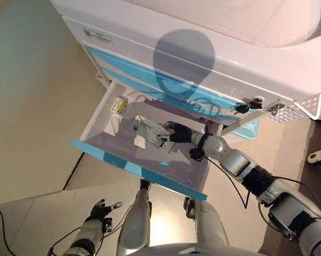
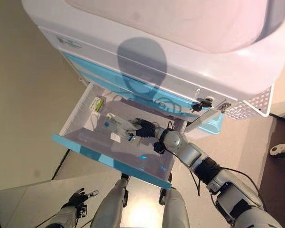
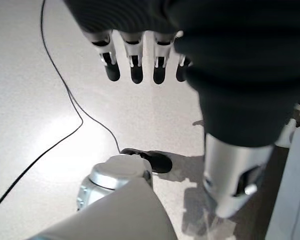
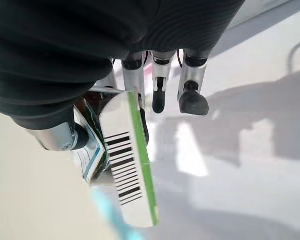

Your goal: Open the drawer and pick up the medicine

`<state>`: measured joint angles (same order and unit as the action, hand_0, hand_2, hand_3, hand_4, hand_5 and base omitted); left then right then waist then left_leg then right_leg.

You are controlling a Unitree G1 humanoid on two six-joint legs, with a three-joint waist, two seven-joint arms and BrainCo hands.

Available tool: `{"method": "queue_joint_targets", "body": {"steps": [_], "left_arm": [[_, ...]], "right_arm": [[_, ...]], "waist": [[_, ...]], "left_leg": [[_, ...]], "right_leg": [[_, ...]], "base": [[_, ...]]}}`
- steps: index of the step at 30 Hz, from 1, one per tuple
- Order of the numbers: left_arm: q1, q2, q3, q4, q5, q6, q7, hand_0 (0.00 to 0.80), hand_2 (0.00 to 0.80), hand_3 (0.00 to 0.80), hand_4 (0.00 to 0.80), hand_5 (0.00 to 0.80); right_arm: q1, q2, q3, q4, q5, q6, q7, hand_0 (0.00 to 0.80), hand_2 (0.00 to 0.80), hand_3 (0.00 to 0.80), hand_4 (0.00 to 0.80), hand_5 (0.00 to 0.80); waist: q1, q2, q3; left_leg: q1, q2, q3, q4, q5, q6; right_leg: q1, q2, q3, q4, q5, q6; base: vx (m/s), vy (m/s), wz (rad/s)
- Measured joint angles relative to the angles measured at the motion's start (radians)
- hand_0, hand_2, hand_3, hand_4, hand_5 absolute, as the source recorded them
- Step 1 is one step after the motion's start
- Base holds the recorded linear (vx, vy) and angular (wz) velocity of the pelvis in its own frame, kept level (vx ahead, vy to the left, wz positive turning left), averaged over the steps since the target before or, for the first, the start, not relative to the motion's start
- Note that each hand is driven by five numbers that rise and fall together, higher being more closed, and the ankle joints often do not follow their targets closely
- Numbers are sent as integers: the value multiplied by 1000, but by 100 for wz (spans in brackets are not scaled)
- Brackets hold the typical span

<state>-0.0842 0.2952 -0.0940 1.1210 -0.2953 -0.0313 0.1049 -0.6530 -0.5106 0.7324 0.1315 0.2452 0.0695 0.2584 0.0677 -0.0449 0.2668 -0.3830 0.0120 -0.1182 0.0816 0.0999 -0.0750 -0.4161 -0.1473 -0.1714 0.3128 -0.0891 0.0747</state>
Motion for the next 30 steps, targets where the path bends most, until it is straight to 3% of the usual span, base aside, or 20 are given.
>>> {"method": "queue_joint_targets", "body": {"steps": [3,4,8,11,15,21,26,30], "left_arm": [[0,5,0,1,6,0,-6,0,0,0,0,0],[0,6,6,8,7,1,-11,0,0,0,0,0],[4,20,12,19,7,3,-23,0,0,0,0,0],[2,27,16,35,8,3,-28,0,0,0,0,0],[35,40,16,57,8,6,-29,0,0,0,0,0],[44,26,16,75,9,8,-37,0,0,0,0,0],[99,20,16,81,9,18,-39,0,0,0,0,0],[129,11,9,87,9,22,-44,0,0,0,0,0]], "right_arm": [[-52,-51,42,-73,129,12,40,800,800,800,800,800],[-116,-107,98,-116,210,26,56,800,800,800,800,800],[-221,-211,117,-246,424,32,92,800,800,800,800,800],[-315,-348,148,-338,574,30,111,800,800,800,800,800],[-375,-452,140,-380,744,-26,109,800,800,800,800,800],[-393,-567,118,-390,845,-73,105,800,800,800,800,800],[-360,-618,-87,-282,859,-151,33,800,800,800,800,800],[-377,-640,-112,-131,857,-168,-46,800,800,800,800,800]], "waist": [[0,-5,-4],[2,-5,-6],[-2,-21,-34],[-3,-32,-43],[-29,-64,-99],[-33,-66,-145],[-54,-55,-195],[-56,-44,-228]], "left_leg": [[14,5,3,-2,0,0],[26,6,7,-6,0,0],[62,18,13,-27,-2,-3],[104,25,24,-44,-4,-5],[156,35,38,-75,-8,-10],[217,48,59,-107,-11,-13],[253,52,67,-130,-11,-12],[270,54,73,-141,-12,-11]], "right_leg": [[18,3,1,-15,5,-2],[32,6,0,-23,10,-1],[70,16,2,-60,16,-1],[112,25,7,-87,24,-2],[158,39,15,-126,25,-2],[223,51,23,-180,41,-2],[269,57,22,-221,48,2],[292,58,22,-249,57,4]], "base": [[28,-18,-5],[25,-1,-6],[47,-3,-6],[68,-9,-12],[84,-4,-11],[93,-2,-8],[72,1,-1],[38,1,-4]]}}
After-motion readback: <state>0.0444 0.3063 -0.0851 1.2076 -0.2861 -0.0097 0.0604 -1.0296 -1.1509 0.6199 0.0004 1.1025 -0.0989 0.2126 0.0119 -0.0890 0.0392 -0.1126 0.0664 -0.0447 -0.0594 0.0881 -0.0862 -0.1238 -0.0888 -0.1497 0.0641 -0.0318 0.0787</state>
